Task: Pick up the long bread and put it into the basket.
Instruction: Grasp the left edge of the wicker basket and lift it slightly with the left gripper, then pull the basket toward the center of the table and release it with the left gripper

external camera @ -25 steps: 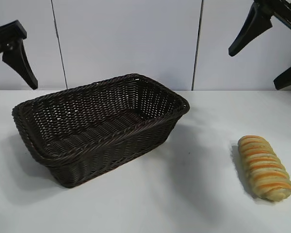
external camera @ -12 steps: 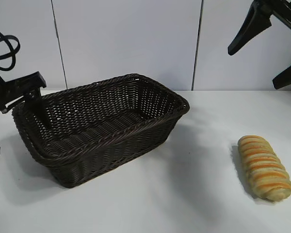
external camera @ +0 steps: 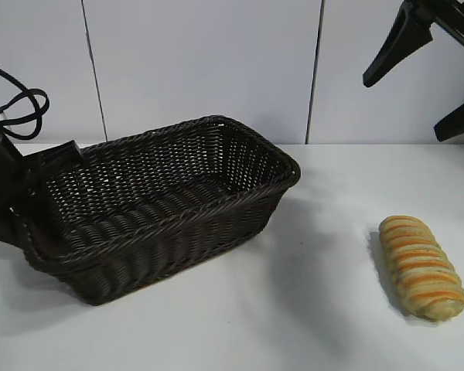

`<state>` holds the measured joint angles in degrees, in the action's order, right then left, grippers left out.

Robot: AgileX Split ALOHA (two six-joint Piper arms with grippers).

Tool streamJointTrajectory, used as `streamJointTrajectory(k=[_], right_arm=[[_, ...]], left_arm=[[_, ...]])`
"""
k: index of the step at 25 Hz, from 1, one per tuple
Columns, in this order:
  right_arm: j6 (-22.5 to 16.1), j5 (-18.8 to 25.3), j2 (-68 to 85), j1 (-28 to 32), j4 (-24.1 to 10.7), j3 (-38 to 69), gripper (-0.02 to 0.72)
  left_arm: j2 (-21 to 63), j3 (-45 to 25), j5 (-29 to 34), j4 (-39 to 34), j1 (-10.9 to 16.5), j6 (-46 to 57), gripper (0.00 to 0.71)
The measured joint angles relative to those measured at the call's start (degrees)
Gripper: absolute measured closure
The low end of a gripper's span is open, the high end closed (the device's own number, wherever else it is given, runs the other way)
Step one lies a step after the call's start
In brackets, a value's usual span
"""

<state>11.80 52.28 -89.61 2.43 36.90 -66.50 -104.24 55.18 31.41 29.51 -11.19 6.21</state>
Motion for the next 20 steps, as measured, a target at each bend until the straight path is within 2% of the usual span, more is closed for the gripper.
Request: streamJointTrajectory(k=[15,20], right_arm=[[0.0,-0.2,0.0,0.0,0.0,0.0,0.008],[0.0,-0.2,0.0,0.0,0.0,0.0,0.008]], left_arm=[[-2.1,21.8,21.2,-1.4,0.0,-10.4,0.613],[-6.2,25.5,22.9,-1.9,-2.0,-13.2,0.613]])
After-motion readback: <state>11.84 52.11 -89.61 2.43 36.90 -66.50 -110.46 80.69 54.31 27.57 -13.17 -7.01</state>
